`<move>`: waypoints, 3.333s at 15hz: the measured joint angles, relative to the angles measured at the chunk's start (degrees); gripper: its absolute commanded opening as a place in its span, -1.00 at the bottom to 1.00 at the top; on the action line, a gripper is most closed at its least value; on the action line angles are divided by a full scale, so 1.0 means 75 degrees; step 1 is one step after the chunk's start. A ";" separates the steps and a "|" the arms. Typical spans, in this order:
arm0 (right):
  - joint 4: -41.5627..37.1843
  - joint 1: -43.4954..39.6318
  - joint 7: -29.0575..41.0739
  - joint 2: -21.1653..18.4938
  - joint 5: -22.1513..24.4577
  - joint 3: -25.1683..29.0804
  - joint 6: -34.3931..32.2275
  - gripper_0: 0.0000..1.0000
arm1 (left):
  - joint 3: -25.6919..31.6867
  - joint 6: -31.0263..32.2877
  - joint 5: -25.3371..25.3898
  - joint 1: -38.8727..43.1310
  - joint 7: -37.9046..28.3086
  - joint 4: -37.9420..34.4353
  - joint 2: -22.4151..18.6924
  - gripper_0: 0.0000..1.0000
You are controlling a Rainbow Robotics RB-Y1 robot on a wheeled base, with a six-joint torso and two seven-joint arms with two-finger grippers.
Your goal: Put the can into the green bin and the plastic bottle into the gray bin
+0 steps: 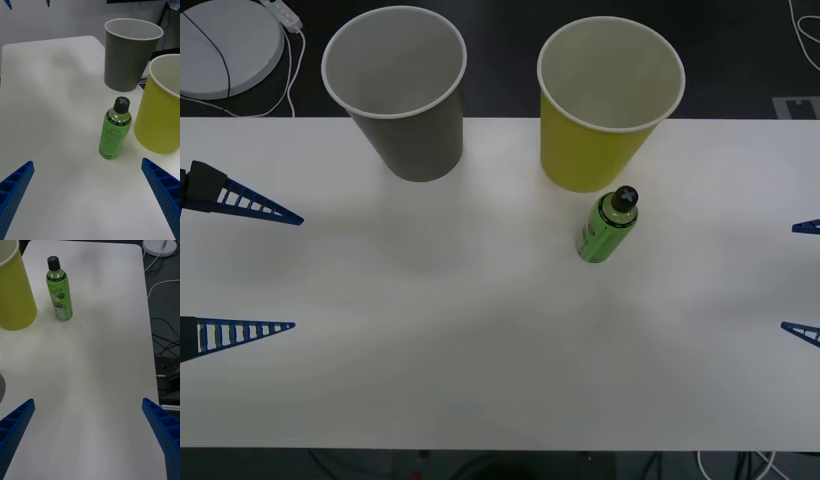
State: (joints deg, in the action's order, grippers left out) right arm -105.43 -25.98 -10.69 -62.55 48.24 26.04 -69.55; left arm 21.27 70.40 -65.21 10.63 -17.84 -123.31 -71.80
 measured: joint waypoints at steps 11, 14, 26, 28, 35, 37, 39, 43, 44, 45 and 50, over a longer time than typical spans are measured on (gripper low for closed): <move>-0.0290 -0.0600 -0.0667 0.0407 -0.0079 -0.0723 0.1655 1.00 | 0.0000 0.0000 0.0000 0.0000 0.0000 0.0000 0.0000 1.00; -0.0326 -0.0603 -0.0645 0.0553 -0.0082 -0.1161 0.2225 1.00 | 0.0000 0.0000 0.0000 0.0000 0.0000 0.0000 0.0000 1.00; -0.0453 -0.0055 -0.0835 0.0793 -0.0115 -0.2963 0.4536 1.00 | 0.0000 0.0000 0.0000 0.0000 0.0000 0.0000 0.0000 1.00; -0.0452 0.0056 -0.0829 0.0945 -0.0115 -0.3274 0.4855 1.00 | 0.0000 0.0000 0.0000 0.0000 0.0000 0.0000 0.0000 1.00; -0.0424 0.0503 -0.0945 0.1723 -0.0034 -0.4266 0.5891 1.00 | 0.0000 0.0000 0.0000 0.0000 0.0000 0.0000 0.0000 1.00; -0.0298 0.0716 -0.0966 0.1891 0.0016 -0.4288 0.5942 1.00 | 0.0000 0.0000 0.0000 0.0000 0.0000 0.0000 0.0000 1.00; -0.0062 0.1017 -0.0978 0.2049 0.0023 -0.4394 0.5972 1.00 | 0.0000 0.0000 0.0000 0.0000 0.0000 0.0000 0.0000 1.00; 0.0320 0.1547 -0.0928 0.2257 0.0022 -0.4599 0.6066 1.00 | 0.0000 0.0000 0.0000 0.0000 0.0000 0.0000 0.0000 1.00; 0.0365 0.1650 -0.0921 0.2301 0.0019 -0.4686 0.6122 1.00 | 0.0000 0.0000 0.0000 0.0000 0.0000 0.0000 0.0000 1.00; 0.0406 0.1743 -0.0930 0.2366 0.0022 -0.4767 0.6173 1.00 | 0.0000 0.0000 0.0000 0.0000 0.0000 0.0000 0.0000 1.00; 0.0771 0.2276 -0.0988 0.2545 0.0024 -0.5161 0.6337 1.00 | 0.0000 0.0000 0.0000 0.0000 0.0000 0.0000 0.0000 1.00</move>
State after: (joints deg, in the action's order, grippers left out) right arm -99.64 -8.90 -18.10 -43.46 48.42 -12.66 -22.02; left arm 21.27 70.40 -65.21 10.63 -17.84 -123.31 -71.81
